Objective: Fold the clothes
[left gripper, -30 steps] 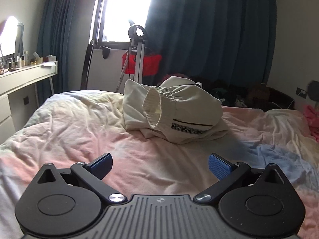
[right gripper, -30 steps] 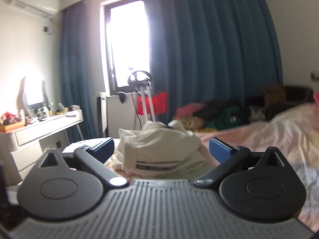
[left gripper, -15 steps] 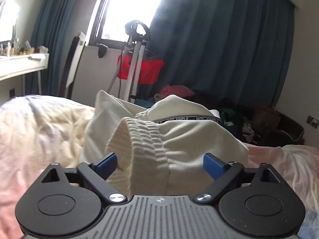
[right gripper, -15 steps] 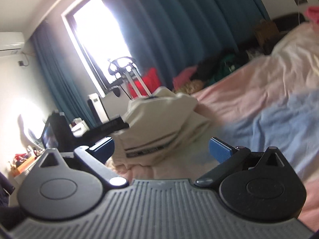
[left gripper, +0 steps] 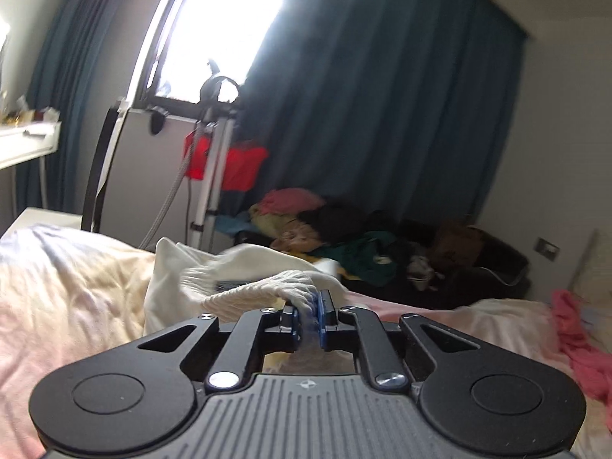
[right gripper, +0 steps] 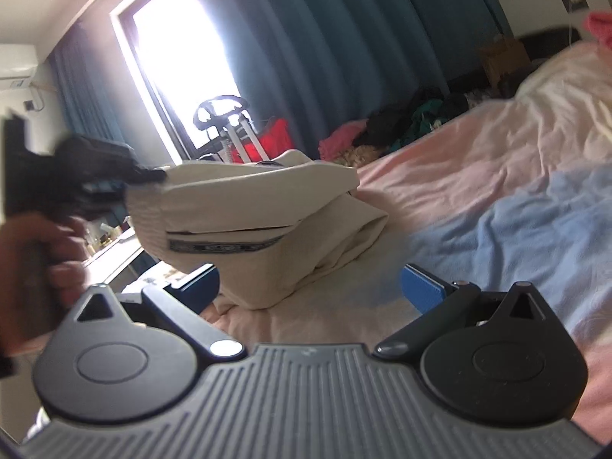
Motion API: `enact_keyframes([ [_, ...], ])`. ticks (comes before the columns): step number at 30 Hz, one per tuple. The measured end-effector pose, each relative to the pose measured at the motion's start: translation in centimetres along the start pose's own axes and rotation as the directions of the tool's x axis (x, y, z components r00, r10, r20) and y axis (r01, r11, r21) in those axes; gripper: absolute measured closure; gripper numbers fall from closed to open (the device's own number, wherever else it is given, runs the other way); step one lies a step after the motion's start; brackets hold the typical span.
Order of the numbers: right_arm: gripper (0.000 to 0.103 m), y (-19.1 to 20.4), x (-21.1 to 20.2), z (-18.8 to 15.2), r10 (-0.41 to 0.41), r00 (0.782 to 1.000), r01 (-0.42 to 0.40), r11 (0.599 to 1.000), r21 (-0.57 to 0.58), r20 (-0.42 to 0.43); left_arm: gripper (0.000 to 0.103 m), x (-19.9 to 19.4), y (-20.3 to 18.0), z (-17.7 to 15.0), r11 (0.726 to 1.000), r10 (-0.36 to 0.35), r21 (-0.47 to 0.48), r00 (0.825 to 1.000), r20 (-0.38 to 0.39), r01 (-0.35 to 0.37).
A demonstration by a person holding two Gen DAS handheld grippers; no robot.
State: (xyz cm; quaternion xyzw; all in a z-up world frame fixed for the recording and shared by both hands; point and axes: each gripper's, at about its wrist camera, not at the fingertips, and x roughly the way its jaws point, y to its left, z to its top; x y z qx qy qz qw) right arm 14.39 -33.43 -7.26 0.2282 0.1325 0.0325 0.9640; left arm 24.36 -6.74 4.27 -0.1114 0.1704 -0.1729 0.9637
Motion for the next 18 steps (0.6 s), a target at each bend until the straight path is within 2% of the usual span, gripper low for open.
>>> enact_keyframes([
  [6, 0.000, 2.1, -3.1, 0.4, 0.029, 0.996, -0.020, 0.993, -0.113, 0.079, 0.094, -13.5, -1.6, -2.3, 0.993, -0.112, 0.054, 0.990, 0.085, 0.108],
  [9, 0.000, 3.4, -4.7, 0.7, 0.032, 0.996, -0.021, 0.991, -0.134, 0.079, 0.094, -18.6, -0.5, -5.6, 0.991, -0.130, 0.040, 0.991, 0.039, 0.128],
  [14, 0.000, 6.9, -7.9, -0.2, 0.062, 0.997, -0.053, 0.976, -0.210, 0.038, 0.092, -21.4, 2.3, -11.2, 0.994, -0.106, 0.016, 0.987, -0.123, 0.108],
  [18, 0.000, 9.1, -10.1, -1.8, 0.100, 0.995, -0.103, 0.952, -0.287, -0.023, 0.090, -23.2, 4.3, -12.6, 0.993, -0.116, -0.040, 0.982, -0.149, 0.111],
])
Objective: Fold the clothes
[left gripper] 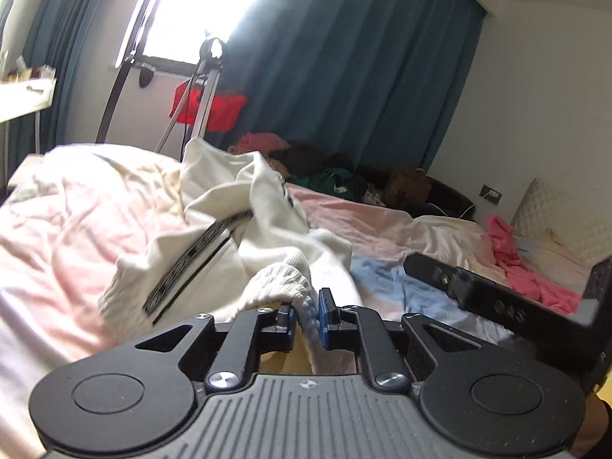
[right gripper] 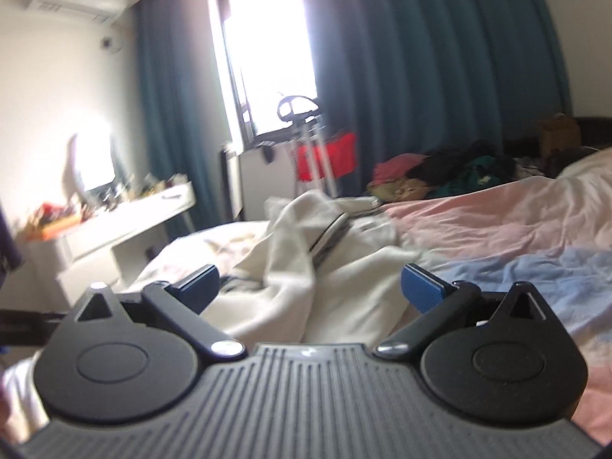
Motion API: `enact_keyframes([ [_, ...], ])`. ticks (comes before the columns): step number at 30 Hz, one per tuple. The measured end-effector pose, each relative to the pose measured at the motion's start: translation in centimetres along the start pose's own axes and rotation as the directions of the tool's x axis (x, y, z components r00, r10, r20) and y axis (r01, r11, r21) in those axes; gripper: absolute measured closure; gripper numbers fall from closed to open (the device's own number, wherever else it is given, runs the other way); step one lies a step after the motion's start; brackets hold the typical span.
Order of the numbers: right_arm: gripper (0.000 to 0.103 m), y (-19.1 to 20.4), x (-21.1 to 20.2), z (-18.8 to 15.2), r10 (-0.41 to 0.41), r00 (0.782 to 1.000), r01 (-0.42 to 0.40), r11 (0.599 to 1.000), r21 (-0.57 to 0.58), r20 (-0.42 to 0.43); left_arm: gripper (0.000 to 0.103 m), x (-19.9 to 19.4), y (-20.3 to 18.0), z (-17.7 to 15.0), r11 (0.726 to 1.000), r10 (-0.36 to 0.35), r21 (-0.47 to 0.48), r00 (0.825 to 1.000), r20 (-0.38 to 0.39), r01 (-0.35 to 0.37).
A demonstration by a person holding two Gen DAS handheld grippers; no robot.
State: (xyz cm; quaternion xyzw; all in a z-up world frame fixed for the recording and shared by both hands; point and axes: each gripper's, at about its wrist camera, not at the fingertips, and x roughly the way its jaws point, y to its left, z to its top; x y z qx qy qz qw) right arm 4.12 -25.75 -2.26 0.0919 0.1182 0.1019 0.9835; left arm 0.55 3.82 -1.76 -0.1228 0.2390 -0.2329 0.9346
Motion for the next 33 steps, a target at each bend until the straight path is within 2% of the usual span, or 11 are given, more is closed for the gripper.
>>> enact_keyframes([
  [2, 0.000, 1.3, -0.6, -0.2, 0.021, 1.000, -0.021, 0.999, -0.031, -0.017, 0.077, -0.7, 1.1, 0.0, 0.999, 0.004, -0.035, 1.000, -0.009, -0.004],
  [3, 0.000, 1.8, -0.7, -0.3, 0.029, 0.999, -0.030, 0.999, -0.042, -0.015, 0.064, -1.0, 1.6, -0.1, 0.999, 0.006, -0.045, 1.000, -0.009, -0.006],
  [5, 0.000, 2.9, -1.0, -0.3, 0.047, 0.999, -0.047, 0.997, -0.065, -0.012, 0.051, -1.5, 2.6, -0.1, 0.998, 0.010, -0.066, 1.000, -0.009, -0.011],
  [7, 0.000, 3.9, -1.2, -0.4, 0.064, 0.998, -0.065, 0.994, -0.088, -0.009, 0.029, -2.4, 3.3, -0.3, 0.997, 0.024, -0.077, 1.000, 0.017, -0.023],
  [9, 0.003, 4.9, -1.3, -0.5, 0.088, 0.996, -0.089, 0.990, -0.111, -0.017, 0.022, -3.4, 4.0, -0.5, 0.994, 0.057, -0.095, 0.996, 0.062, -0.051],
  [14, 0.014, 7.7, -1.6, -1.6, 0.158, 0.987, -0.161, 0.969, -0.189, -0.034, 0.019, -4.8, 7.2, 1.1, 0.967, 0.114, -0.241, 0.984, 0.137, -0.079],
  [18, 0.019, 11.0, -1.7, -2.8, 0.198, 0.980, -0.199, 0.922, -0.333, -0.038, 0.019, -3.7, 9.1, 1.5, 0.941, 0.179, -0.309, 0.978, 0.107, -0.138],
  [22, 0.028, 14.4, -0.8, -4.8, 0.189, 0.976, -0.217, 0.849, -0.482, -0.106, 0.019, -2.6, 10.3, 1.3, 0.928, 0.198, -0.336, 0.978, 0.070, -0.164],
  [24, 0.029, 15.8, -0.4, -6.0, 0.146, 0.980, -0.198, 0.804, -0.561, -0.137, 0.019, -2.5, 10.7, 0.9, 0.923, 0.196, -0.349, 0.978, 0.066, -0.161],
  [28, 0.045, 16.7, 0.7, -7.8, -0.001, 0.983, -0.125, 0.731, -0.671, -0.183, 0.019, -1.9, 11.0, 0.6, 0.916, 0.202, -0.364, 0.978, 0.051, -0.170],
  [33, 0.070, 14.2, 0.6, -6.5, -0.147, 0.976, 0.010, 0.766, -0.643, -0.159, 0.019, -2.1, 11.3, 0.4, 0.905, 0.209, -0.390, 0.976, 0.052, -0.173],
])
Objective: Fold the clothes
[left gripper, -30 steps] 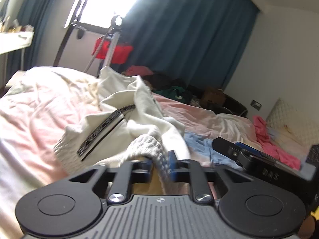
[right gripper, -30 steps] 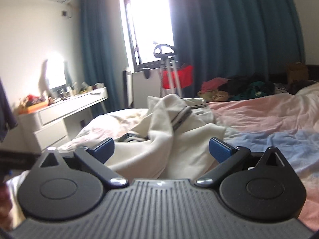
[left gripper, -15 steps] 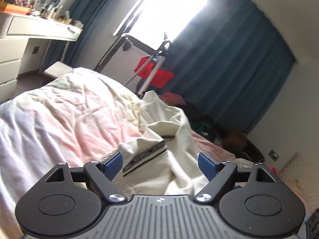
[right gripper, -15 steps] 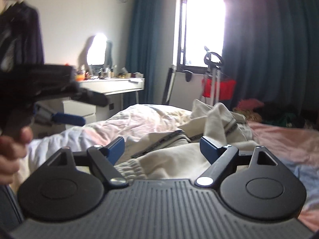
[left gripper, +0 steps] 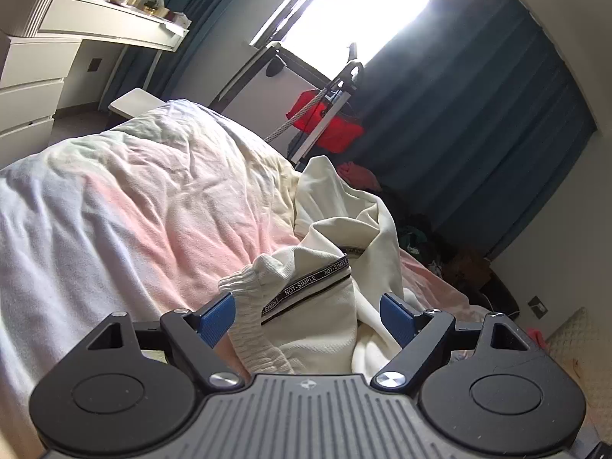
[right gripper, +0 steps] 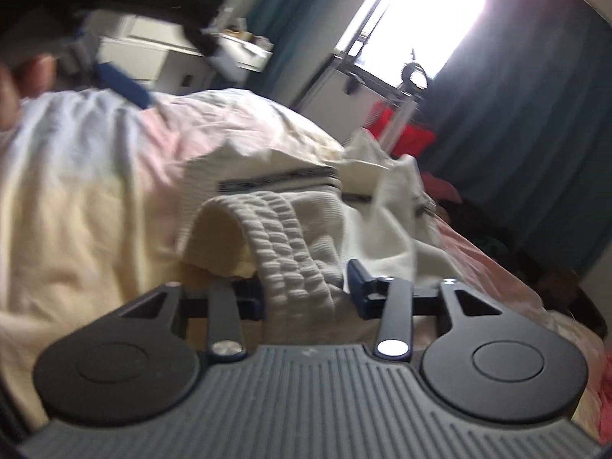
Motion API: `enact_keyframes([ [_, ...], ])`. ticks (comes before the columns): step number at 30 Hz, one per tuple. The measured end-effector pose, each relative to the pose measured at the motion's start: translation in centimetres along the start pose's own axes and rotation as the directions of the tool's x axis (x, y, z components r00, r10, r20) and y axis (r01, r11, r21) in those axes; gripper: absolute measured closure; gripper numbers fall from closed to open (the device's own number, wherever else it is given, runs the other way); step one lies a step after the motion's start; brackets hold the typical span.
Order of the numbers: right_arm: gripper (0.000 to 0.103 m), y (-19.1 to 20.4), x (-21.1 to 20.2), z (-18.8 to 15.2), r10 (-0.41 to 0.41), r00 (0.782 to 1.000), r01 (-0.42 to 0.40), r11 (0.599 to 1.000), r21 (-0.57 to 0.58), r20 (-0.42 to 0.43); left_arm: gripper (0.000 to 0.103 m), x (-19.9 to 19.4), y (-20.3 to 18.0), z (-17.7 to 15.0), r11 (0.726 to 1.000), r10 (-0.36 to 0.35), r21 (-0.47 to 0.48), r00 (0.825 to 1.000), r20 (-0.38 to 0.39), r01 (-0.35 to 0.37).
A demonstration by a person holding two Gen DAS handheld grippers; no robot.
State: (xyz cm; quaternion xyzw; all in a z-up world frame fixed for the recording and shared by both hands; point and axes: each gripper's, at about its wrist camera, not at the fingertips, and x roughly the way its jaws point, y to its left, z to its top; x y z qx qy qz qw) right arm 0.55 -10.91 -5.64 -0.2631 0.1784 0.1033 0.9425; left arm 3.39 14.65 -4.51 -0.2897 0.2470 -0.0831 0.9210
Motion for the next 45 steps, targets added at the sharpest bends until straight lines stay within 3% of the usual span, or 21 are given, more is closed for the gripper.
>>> enact_keyframes([
  [5, 0.080, -5.2, -1.1, -1.5, -0.083, 0.988, 0.108, 0.974, 0.197, -0.133, 0.019, -0.3, 0.8, 0.1, 0.998, -0.017, -0.060, 1.000, 0.002, 0.017],
  [7, 0.076, -7.8, -0.8, -3.6, -0.029, 0.973, 0.109, 0.932, 0.346, -0.228, 0.019, -0.1, 1.4, 0.1, 0.995, -0.039, -0.094, 0.999, -0.015, 0.038],
  [8, 0.076, -8.9, -0.4, -4.7, 0.043, 0.963, 0.079, 0.900, 0.428, -0.267, 0.019, 0.0, 1.6, 0.1, 0.992, -0.054, -0.113, 0.998, -0.026, 0.051],
  [10, 0.075, -10.9, 0.6, -7.3, 0.248, 0.926, -0.020, 0.785, 0.619, -0.285, 0.019, 0.5, 2.0, -0.1, 0.986, -0.080, -0.152, 0.996, -0.047, 0.072],
  [11, 0.075, -11.7, 1.0, -8.4, 0.322, 0.911, -0.048, 0.702, 0.711, -0.257, 0.019, 0.7, 2.2, -0.2, 0.982, -0.091, -0.171, 0.994, -0.059, 0.080],
  [13, 0.074, -13.1, 1.3, -9.9, 0.428, 0.890, -0.099, 0.514, 0.852, -0.155, 0.019, 1.3, 2.6, -0.5, 0.975, -0.108, -0.205, 0.991, -0.085, 0.089],
  [15, 0.069, -13.7, 1.2, -10.4, 0.474, 0.877, -0.134, 0.392, 0.910, -0.075, 0.019, 2.2, 3.0, -0.8, 0.967, -0.117, -0.241, 0.987, -0.113, 0.087],
  [20, 0.067, -14.4, -0.2, -11.1, 0.500, 0.866, -0.183, 0.263, 0.947, 0.029, 0.019, 6.5, 4.0, -0.3, 0.939, -0.141, -0.339, 0.959, -0.245, 0.051],
  [22, 0.056, -14.9, -0.6, -11.0, 0.504, 0.861, -0.210, 0.216, 0.953, 0.076, 0.019, 7.8, 4.3, -0.1, 0.930, -0.156, -0.364, 0.950, -0.271, 0.049],
  [23, 0.047, -15.1, -1.1, -11.1, 0.496, 0.863, -0.221, 0.205, 0.953, 0.093, 0.019, 8.5, 4.3, -0.1, 0.928, -0.157, -0.369, 0.946, -0.284, 0.044],
  [24, 0.026, -15.4, -1.2, -11.2, 0.485, 0.868, -0.230, 0.201, 0.952, 0.107, 0.019, 9.1, 4.3, -0.1, 0.934, -0.144, -0.355, 0.944, -0.297, 0.031],
  [25, 0.014, -15.5, -1.0, -11.1, 0.476, 0.872, -0.235, 0.208, 0.950, 0.111, 0.019, 9.7, 4.3, -0.2, 0.940, -0.132, -0.341, 0.942, -0.309, 0.019],
  [28, 0.015, -15.9, -0.4, -11.0, 0.452, 0.884, -0.245, 0.230, 0.942, 0.120, 0.020, 11.1, 4.2, -0.2, 0.954, -0.110, -0.301, 0.936, -0.335, 0.004],
  [31, 0.013, -16.2, 1.5, -11.8, 0.416, 0.907, -0.166, 0.223, 0.960, 0.060, 0.020, 11.9, 4.1, -0.2, 0.964, -0.113, -0.267, 0.932, -0.345, 0.018],
  [33, 0.013, -16.3, 2.6, -12.6, 0.418, 0.907, -0.145, 0.178, 0.973, 0.059, 0.021, 12.2, 3.7, -0.1, 0.968, -0.130, -0.245, 0.932, -0.338, 0.046],
  [35, 0.014, -16.1, 3.4, -13.1, 0.420, 0.904, -0.147, 0.131, 0.980, 0.079, 0.030, 12.2, 2.4, 0.1, 0.987, -0.125, -0.137, 0.937, -0.326, 0.084],
  [38, 0.014, -15.7, 4.3, -13.1, 0.417, 0.904, -0.147, 0.109, 0.983, 0.089, 0.037, 12.3, 0.5, 0.4, 0.990, -0.120, 0.028, 0.944, -0.307, 0.135],
  [40, 0.014, -15.2, 4.6, -13.0, 0.416, 0.905, -0.146, 0.111, 0.983, 0.087, 0.063, 12.6, -0.7, 0.4, 0.981, -0.090, 0.142, 0.953, -0.289, 0.135],
  [41, 0.014, -15.1, 4.8, -13.0, 0.419, 0.904, -0.147, 0.112, 0.983, 0.087, 0.070, 12.7, -1.0, 0.4, 0.975, -0.074, 0.182, 0.958, -0.276, 0.128],
  [42, 0.014, -14.8, 4.9, -13.0, 0.423, 0.902, -0.148, 0.114, 0.982, 0.087, 0.083, 12.6, -0.9, 0.5, 0.975, -0.074, 0.182, 0.962, -0.262, 0.124],
  [45, 0.014, -14.3, 5.4, -12.8, 0.430, 0.899, -0.141, 0.122, 0.982, 0.075, 0.092, 12.4, -0.6, 0.9, 0.976, -0.073, 0.183, 0.973, -0.217, 0.114],
])
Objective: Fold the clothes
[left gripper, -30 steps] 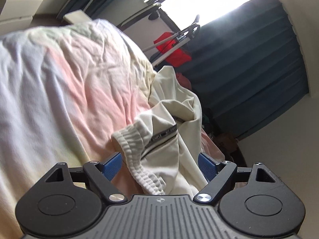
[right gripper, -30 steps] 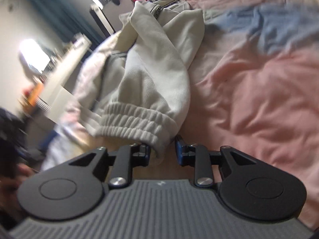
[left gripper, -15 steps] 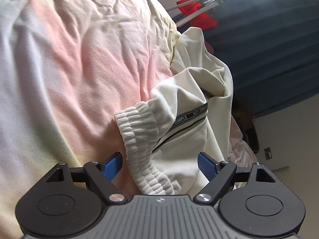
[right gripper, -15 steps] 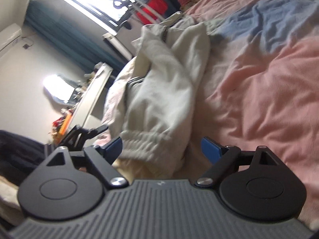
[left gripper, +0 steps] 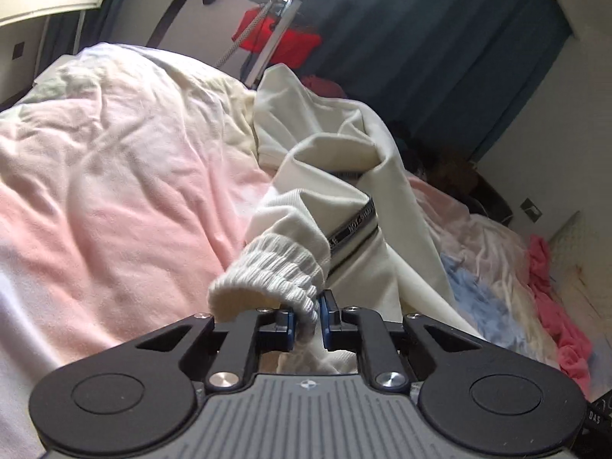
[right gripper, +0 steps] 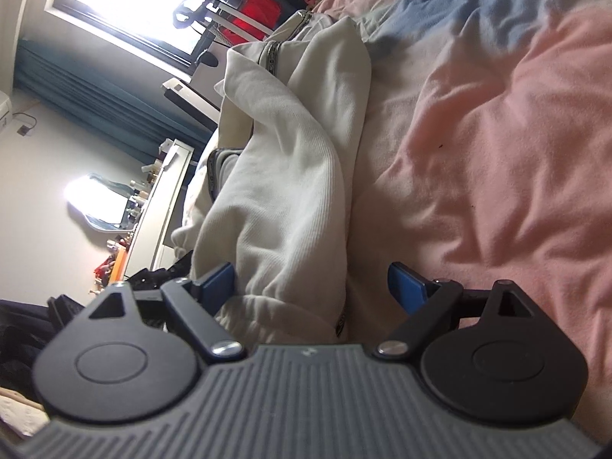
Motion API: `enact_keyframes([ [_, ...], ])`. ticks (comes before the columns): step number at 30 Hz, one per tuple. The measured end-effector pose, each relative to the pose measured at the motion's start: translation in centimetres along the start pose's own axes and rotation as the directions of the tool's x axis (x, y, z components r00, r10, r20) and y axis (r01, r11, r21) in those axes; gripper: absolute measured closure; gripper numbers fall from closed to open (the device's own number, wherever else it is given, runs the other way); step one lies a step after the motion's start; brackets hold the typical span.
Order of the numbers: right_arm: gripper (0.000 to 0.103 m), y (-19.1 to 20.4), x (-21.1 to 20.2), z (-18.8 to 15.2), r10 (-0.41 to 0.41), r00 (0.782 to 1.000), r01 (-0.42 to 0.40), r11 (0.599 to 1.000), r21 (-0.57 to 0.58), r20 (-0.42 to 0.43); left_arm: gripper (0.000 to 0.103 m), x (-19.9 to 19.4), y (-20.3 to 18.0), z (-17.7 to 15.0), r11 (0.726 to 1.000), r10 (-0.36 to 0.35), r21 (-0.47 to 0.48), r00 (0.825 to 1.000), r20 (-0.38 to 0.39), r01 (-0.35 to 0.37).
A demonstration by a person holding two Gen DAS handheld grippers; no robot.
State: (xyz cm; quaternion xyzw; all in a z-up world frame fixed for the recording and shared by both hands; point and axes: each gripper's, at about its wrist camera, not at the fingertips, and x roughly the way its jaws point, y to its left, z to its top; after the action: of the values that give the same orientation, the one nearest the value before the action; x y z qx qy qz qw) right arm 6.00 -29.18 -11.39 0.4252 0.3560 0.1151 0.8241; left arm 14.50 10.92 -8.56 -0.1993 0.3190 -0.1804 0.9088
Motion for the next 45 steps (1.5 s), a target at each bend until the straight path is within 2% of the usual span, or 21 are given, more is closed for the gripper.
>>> enact_keyframes([
  [2, 0.013, 0.3, 0.3, 0.0, -0.001, 1.000, 0.001, 1.000, -0.007, -0.009, 0.094, -1.2, 0.7, 0.8, 0.999, -0.028, -0.042, 0.997, 0.070, 0.031],
  [4, 0.014, 0.7, 0.6, -0.2, -0.001, 1.000, 0.000, 1.000, -0.031, -0.014, 0.095, -2.8, 1.9, 1.9, 0.991, -0.067, -0.106, 0.985, 0.161, 0.084],
  [5, 0.014, 0.9, 0.7, -0.3, -0.004, 1.000, 0.003, 0.999, -0.047, -0.016, 0.095, -3.4, 2.7, 2.3, 0.985, -0.065, -0.147, 0.979, 0.192, 0.094],
  [7, 0.014, 1.3, 0.9, -0.6, -0.010, 1.000, 0.008, 0.997, -0.075, -0.026, 0.095, -3.7, 4.4, 2.7, 0.974, -0.013, -0.217, 0.977, 0.214, 0.061],
  [10, 0.013, 2.0, 1.7, -1.2, -0.010, 0.998, 0.003, 0.994, -0.108, -0.069, 0.095, -2.0, 6.6, 2.6, 0.962, 0.091, -0.268, 0.986, 0.141, -0.051],
  [12, 0.014, 2.8, 2.2, -1.7, -0.031, 0.997, 0.018, 0.987, -0.162, -0.077, 0.094, -0.6, 7.9, 2.2, 0.964, 0.129, -0.240, 0.990, 0.061, -0.111],
  [15, 0.013, 3.8, 2.5, -2.5, -0.057, 0.996, 0.040, 0.972, -0.233, -0.066, 0.094, 0.3, 8.7, 2.2, 0.970, 0.145, -0.201, 0.989, 0.034, -0.135],
  [18, 0.014, 3.3, 2.6, -2.3, -0.018, 0.996, 0.002, 0.985, -0.170, -0.087, 0.091, -0.4, 8.3, 2.5, 0.974, 0.125, -0.193, 0.992, 0.021, -0.119],
  [19, 0.014, 2.9, 2.5, -2.2, -0.007, 0.996, -0.006, 0.990, -0.141, -0.090, 0.078, -0.7, 8.2, 2.5, 0.975, 0.115, -0.192, 0.993, 0.008, -0.111],
  [21, 0.014, 2.2, 2.4, -2.0, 0.026, 0.995, -0.035, 0.996, -0.087, -0.097, 0.061, -1.5, 8.1, 2.3, 0.977, 0.101, -0.188, 0.995, -0.009, -0.101],
  [23, 0.014, 1.7, 2.4, -1.9, 0.073, 0.992, -0.077, 0.997, -0.029, -0.107, 0.054, -2.5, 7.9, 2.2, 0.975, 0.101, -0.197, 0.995, -0.016, -0.102],
  [25, 0.014, 1.4, 2.3, -1.8, 0.095, 0.990, -0.095, 0.995, 0.013, -0.108, 0.033, -3.3, 7.8, 2.2, 0.974, 0.097, -0.204, 0.995, -0.019, -0.099],
  [27, 0.014, 1.1, 1.9, -2.0, 0.102, 0.990, -0.098, 0.994, 0.044, -0.099, 0.020, -4.2, 7.5, 2.3, 0.976, 0.128, -0.180, 0.992, 0.011, -0.124],
  [28, 0.014, 0.9, 1.8, -2.1, 0.106, 0.990, -0.101, 0.993, 0.057, -0.095, 0.020, -4.5, 7.4, 2.3, 0.976, 0.152, -0.163, 0.988, 0.033, -0.145],
  [31, 0.014, 1.1, 2.1, -2.1, 0.092, 0.991, -0.089, 0.995, 0.039, -0.101, 0.020, -4.0, 7.7, 2.8, 0.975, 0.161, -0.161, 0.986, 0.047, -0.152],
  [35, 0.014, 1.8, 2.8, -2.2, 0.063, 0.991, -0.065, 0.998, -0.017, -0.114, 0.021, -1.5, 7.8, 2.9, 0.983, 0.110, -0.151, 0.993, 0.033, -0.104],
  [38, 0.014, 1.9, 3.4, -2.3, 0.054, 0.991, -0.058, 0.998, -0.030, -0.123, 0.034, 1.3, 7.6, 2.1, 0.980, 0.137, -0.141, 0.990, -0.038, -0.141],
  [39, 0.014, 1.9, 3.7, -2.3, 0.054, 0.991, -0.058, 0.998, -0.027, -0.126, 0.037, 1.8, 7.3, 1.8, 0.979, 0.163, -0.115, 0.986, -0.037, -0.166],
  [41, 0.016, 1.9, 4.0, -2.3, 0.054, 0.990, -0.059, 0.998, -0.029, -0.131, 0.053, 1.8, 6.7, 1.8, 0.979, 0.194, -0.065, 0.981, -0.004, -0.194],
  [42, 0.025, 2.1, 4.1, -2.4, 0.046, 0.990, -0.053, 0.998, -0.042, -0.135, 0.075, 1.5, 6.6, 2.0, 0.977, 0.205, -0.060, 0.979, 0.014, -0.204],
  [45, 0.045, 2.7, 4.4, -2.8, 0.005, 0.991, -0.012, 0.998, -0.057, -0.130, 0.085, 0.7, 6.6, 3.6, 0.975, 0.199, -0.106, 0.979, 0.049, -0.193],
])
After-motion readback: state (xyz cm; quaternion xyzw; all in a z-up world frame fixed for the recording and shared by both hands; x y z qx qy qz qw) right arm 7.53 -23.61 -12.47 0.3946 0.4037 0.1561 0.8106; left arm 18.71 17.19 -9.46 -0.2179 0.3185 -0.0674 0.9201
